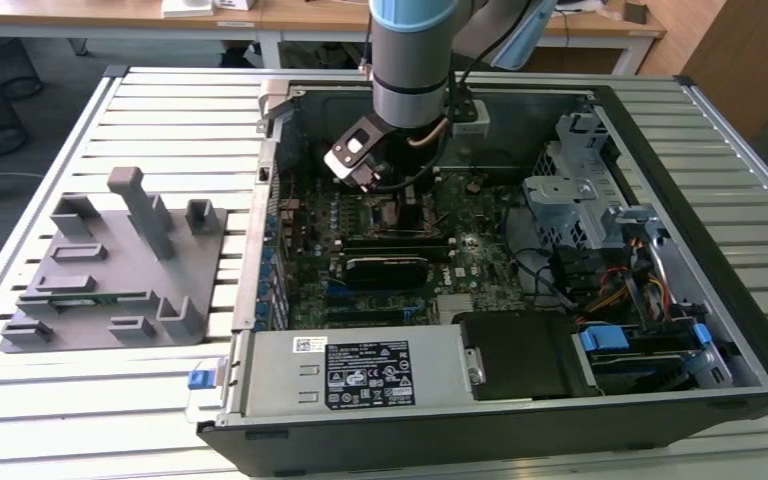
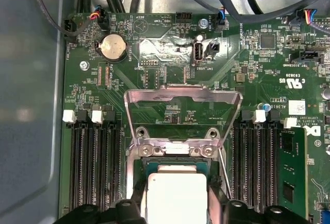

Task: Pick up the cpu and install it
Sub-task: 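Place the cpu into insertion slot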

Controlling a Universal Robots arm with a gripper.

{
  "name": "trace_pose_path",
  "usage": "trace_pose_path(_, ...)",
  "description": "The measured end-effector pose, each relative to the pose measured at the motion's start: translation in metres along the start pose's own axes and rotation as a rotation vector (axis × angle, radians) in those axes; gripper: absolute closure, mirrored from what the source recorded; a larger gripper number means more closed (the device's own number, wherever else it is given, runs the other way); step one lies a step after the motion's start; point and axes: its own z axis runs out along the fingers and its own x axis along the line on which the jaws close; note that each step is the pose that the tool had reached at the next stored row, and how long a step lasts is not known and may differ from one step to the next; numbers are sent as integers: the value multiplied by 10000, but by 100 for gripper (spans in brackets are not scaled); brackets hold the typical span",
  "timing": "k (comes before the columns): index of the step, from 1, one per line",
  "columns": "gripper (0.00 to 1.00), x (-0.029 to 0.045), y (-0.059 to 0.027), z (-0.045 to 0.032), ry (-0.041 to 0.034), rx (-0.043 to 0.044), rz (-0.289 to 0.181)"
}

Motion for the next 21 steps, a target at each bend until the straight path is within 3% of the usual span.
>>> trace_pose_path(1, 45, 1, 0, 1, 3, 0, 1)
trace_pose_path(2, 39, 0, 0, 1, 1, 2, 1)
trace_pose_path(6, 39, -2, 0, -16, -9, 7, 1)
trace_pose_path(12, 39, 0, 4, -99, -8, 6, 2)
trace_pose_path(17, 53, 1, 8, -176, -7, 7, 1)
trace_pose_path(20, 71, 1, 9, -203, -8, 9, 2)
trace_pose_path(21, 71, 2, 9, -212, -7, 12, 2)
